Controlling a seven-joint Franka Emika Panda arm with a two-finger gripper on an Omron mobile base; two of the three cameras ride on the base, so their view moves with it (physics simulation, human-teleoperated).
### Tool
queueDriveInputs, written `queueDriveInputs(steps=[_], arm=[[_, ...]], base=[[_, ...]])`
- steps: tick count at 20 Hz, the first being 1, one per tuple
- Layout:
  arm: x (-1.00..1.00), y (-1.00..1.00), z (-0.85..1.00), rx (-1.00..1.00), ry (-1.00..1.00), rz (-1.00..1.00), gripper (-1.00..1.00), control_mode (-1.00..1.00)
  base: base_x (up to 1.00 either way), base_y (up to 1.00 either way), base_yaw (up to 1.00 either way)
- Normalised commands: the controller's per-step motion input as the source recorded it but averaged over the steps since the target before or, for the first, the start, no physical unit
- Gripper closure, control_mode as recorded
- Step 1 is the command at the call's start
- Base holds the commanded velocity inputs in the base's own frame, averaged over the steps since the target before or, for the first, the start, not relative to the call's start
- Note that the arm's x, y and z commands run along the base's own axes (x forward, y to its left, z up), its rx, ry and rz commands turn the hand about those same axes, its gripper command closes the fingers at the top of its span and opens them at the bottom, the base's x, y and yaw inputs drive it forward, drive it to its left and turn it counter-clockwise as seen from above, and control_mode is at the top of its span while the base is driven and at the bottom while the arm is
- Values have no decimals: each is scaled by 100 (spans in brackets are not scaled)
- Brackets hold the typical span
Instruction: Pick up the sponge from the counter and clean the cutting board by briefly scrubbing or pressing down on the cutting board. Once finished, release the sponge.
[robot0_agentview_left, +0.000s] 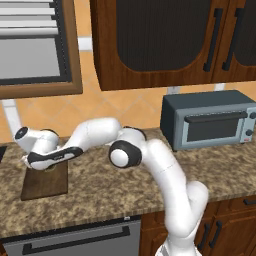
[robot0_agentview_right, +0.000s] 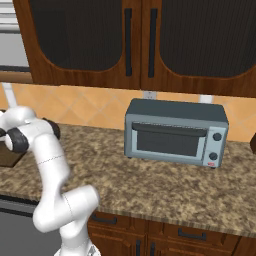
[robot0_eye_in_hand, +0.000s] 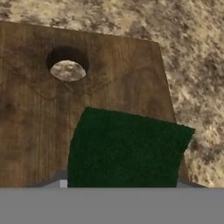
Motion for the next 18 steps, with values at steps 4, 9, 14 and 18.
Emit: queueDriveInputs(steps=[4,9,14,18], arm=[[22,-23,33,24,-1,5,100,-100],[56,-69,4,11,0,0,100,-100],[62,-26,-86,-5,3,1,100,-100],[44,49,-38,-2,5,-1,100,-100]], base=[[0,0,0],[0,0,0],[0,0,0],[0,0,0]])
